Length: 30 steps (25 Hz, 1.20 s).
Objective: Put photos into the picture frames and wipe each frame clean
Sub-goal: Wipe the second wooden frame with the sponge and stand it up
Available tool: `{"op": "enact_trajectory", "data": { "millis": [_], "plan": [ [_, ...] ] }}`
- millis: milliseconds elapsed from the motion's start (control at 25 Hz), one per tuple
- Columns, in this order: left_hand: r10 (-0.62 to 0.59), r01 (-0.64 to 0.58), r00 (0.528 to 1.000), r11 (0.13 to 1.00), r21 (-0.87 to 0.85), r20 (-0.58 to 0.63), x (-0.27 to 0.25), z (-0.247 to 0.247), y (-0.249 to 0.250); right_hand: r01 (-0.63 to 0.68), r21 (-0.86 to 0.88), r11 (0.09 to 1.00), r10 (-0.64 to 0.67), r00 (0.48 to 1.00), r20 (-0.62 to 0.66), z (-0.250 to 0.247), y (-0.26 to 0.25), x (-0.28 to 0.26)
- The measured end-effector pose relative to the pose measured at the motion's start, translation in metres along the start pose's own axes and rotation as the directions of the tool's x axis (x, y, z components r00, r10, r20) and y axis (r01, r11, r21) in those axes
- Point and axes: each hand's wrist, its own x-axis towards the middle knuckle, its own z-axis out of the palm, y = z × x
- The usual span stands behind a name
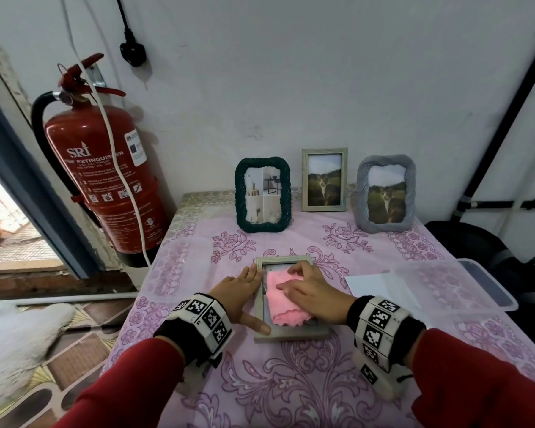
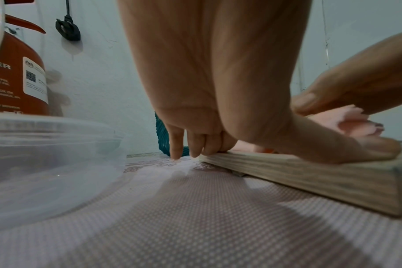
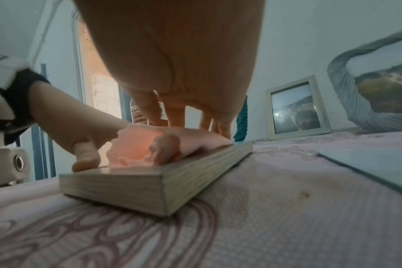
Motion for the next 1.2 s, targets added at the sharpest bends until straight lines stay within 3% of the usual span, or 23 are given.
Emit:
{"op": "enact_trajectory", "data": {
  "millis": [240, 360, 440, 520, 640, 760, 840, 960, 1200],
  "plan": [
    [-0.023, 0.023, 1.000, 1.000, -0.012, -0.015, 0.000, 0.003, 0.000, 0.129, 0.051, 0.990, -0.114, 0.968, -0.223, -0.003, 0.005, -0.004],
    [-0.026, 0.025, 0.998, 1.000, -0.007, -0.049, 0.000, 0.005, -0.001, 0.112, 0.164, 0.980, -0.054, 0.944, -0.325, -0.002, 0.006, -0.006],
    [-0.021, 0.021, 0.998, 1.000, 0.005, -0.065, -0.001, 0.004, -0.001, 0.099, 0.241, 0.965, -0.015, 0.945, -0.328, -0.003, 0.006, -0.009],
    [-0.009, 0.009, 0.997, 1.000, 0.005, -0.071, -0.004, 0.003, 0.003, 0.103, 0.214, 0.971, -0.032, 0.949, -0.312, -0.004, 0.007, -0.011],
    [0.003, -0.014, 0.991, 0.996, -0.085, -0.135, -0.010, -0.002, 0.006, 0.092, 0.099, 0.991, -0.045, 0.917, -0.396, -0.007, 0.008, -0.009],
    [-0.058, -0.013, 0.963, 0.966, -0.258, -0.263, -0.011, -0.003, 0.010, -0.033, 0.158, 0.987, 0.103, 0.883, -0.458, -0.013, 0.012, -0.009],
    [-0.182, 0.004, 0.929, 0.876, -0.482, -0.322, -0.006, -0.001, 0.015, -0.113, 0.216, 0.970, 0.197, 0.886, -0.420, -0.016, 0.016, -0.008],
    [-0.353, 0.037, 0.901, 0.642, -0.766, -0.252, 0.004, 0.004, 0.028, -0.151, 0.301, 0.942, 0.264, 0.887, -0.379, -0.014, 0.021, -0.006],
    [-0.449, -0.041, 0.854, 0.443, -0.895, -0.261, 0.014, 0.016, 0.044, -0.150, 0.514, 0.844, 0.343, 0.889, -0.303, -0.005, 0.022, -0.001]
  ]
}}
